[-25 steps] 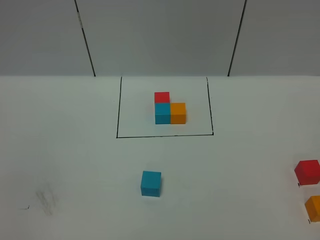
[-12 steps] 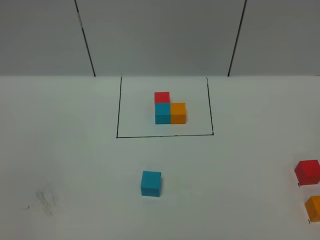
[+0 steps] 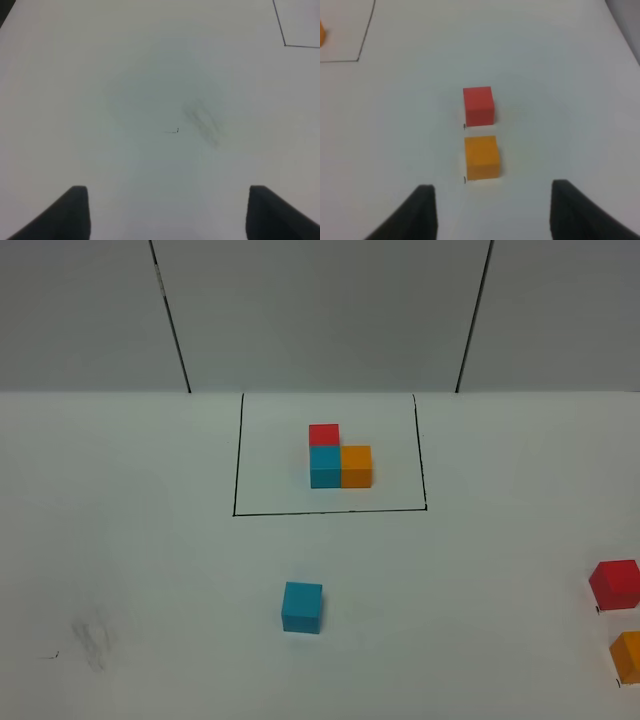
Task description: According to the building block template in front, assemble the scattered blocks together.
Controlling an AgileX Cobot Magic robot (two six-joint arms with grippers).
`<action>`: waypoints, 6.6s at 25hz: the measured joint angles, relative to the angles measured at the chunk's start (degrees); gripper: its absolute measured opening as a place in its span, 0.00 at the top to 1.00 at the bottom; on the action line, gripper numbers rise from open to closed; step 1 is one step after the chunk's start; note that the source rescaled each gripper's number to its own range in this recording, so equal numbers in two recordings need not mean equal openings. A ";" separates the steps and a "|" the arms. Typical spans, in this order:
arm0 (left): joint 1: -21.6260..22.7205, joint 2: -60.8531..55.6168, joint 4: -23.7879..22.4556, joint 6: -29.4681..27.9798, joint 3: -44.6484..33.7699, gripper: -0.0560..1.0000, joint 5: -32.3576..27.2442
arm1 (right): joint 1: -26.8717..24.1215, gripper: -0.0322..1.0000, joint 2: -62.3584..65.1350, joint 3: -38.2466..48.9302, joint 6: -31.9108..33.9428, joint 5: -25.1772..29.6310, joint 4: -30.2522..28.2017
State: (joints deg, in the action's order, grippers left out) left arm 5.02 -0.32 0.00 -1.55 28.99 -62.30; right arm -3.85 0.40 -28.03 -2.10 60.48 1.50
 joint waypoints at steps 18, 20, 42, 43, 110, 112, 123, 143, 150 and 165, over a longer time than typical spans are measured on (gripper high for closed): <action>0.00 0.00 0.00 0.00 0.00 0.30 0.15 | 0.00 0.86 -32.48 -9.83 1.44 -16.09 3.15; 0.00 0.00 0.00 0.00 0.00 0.30 0.15 | 0.00 0.86 -37.47 -11.47 0.83 -16.62 3.14; 0.00 0.00 0.00 0.00 0.00 0.30 0.15 | 0.00 0.12 -74.59 -20.26 3.24 -6.28 -2.05; 0.00 0.00 0.00 0.00 0.00 0.30 0.15 | 0.00 0.15 -74.88 -20.26 3.18 -7.23 -2.05; 0.00 0.00 0.00 0.18 0.00 0.30 0.15 | -0.03 0.97 -98.84 -17.52 -1.09 -16.92 0.52; 0.00 0.00 0.00 0.18 0.00 0.30 0.15 | -0.03 0.97 -94.06 -17.52 -1.80 -13.69 0.57; 0.00 0.00 0.00 0.18 0.00 0.30 0.15 | 8.86 0.97 -70.15 -22.55 -31.78 3.17 5.75; 0.00 0.00 -1.32 0.18 0.00 0.30 0.15 | 36.67 0.97 -101.75 -49.40 -42.18 5.56 -9.16; 0.00 0.00 -1.56 0.18 0.00 0.30 0.15 | 37.24 0.97 -109.08 -56.65 -45.54 6.70 -3.21; 0.00 0.00 -1.56 0.17 0.00 0.30 0.15 | 40.42 0.97 -115.41 -57.04 -48.01 -4.03 -2.43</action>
State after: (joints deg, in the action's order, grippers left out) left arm 5.02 -0.32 -1.56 -1.37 28.99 -62.16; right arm 36.57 -115.01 -85.08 -50.11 56.45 -0.94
